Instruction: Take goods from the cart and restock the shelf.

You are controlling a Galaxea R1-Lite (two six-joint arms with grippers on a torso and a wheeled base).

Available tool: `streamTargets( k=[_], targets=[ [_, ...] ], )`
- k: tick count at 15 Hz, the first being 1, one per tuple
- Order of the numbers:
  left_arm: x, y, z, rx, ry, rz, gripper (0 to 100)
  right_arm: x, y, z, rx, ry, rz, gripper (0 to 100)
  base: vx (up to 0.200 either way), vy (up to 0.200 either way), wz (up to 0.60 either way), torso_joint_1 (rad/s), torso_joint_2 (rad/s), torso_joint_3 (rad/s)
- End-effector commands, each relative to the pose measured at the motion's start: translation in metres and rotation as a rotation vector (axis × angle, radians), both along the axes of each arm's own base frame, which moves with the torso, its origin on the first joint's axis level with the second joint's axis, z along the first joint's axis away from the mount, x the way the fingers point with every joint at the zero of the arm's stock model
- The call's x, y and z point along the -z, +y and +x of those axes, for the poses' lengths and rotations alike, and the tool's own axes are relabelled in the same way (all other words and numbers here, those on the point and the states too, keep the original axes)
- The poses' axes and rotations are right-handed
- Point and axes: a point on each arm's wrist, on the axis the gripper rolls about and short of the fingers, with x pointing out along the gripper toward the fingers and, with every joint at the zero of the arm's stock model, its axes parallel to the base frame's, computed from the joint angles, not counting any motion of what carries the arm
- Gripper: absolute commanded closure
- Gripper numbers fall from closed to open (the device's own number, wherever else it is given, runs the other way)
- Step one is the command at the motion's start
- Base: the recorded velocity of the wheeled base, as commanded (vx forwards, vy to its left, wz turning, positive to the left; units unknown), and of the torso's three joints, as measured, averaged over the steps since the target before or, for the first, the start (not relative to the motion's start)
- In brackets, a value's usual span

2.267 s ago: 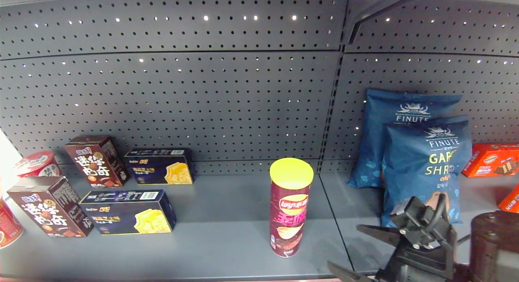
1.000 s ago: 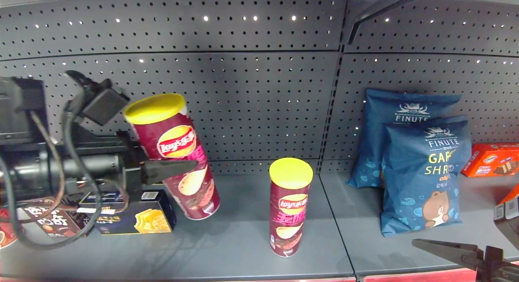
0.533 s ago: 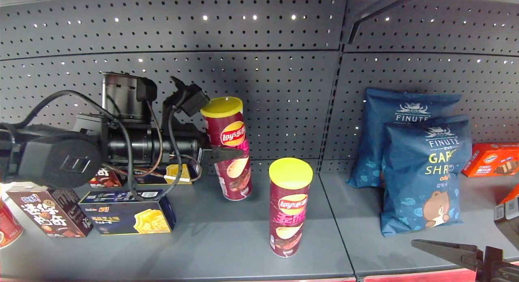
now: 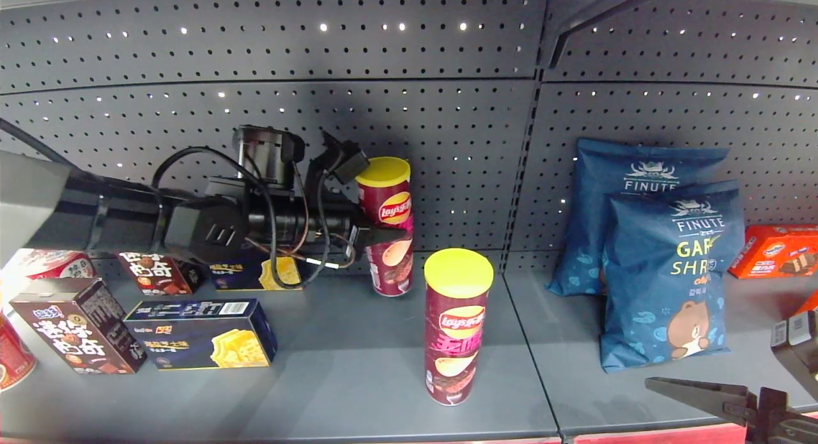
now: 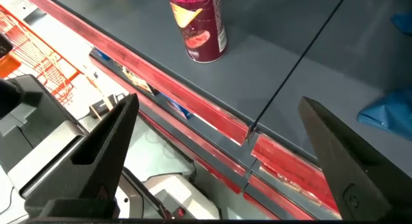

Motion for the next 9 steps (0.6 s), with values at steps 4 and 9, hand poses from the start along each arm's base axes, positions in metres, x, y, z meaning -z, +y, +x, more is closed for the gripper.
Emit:
streamTargets(
  k=[4, 9],
  targets=[
    [0.022, -0.025, 0.022, 0.041, 0.018, 0.006, 100, 0.000, 0.001, 0.001, 0.000, 0.003, -0.002, 0, 0.000, 0.000, 0.00, 0.000, 0.00, 0.000],
    [0.038, -0.034, 0.027, 0.054, 0.040, 0.014, 100, 0.000, 0.001, 0.001, -0.002, 0.002, -0.003, 0, 0.000, 0.000, 0.00, 0.000, 0.00, 0.000]
  ],
)
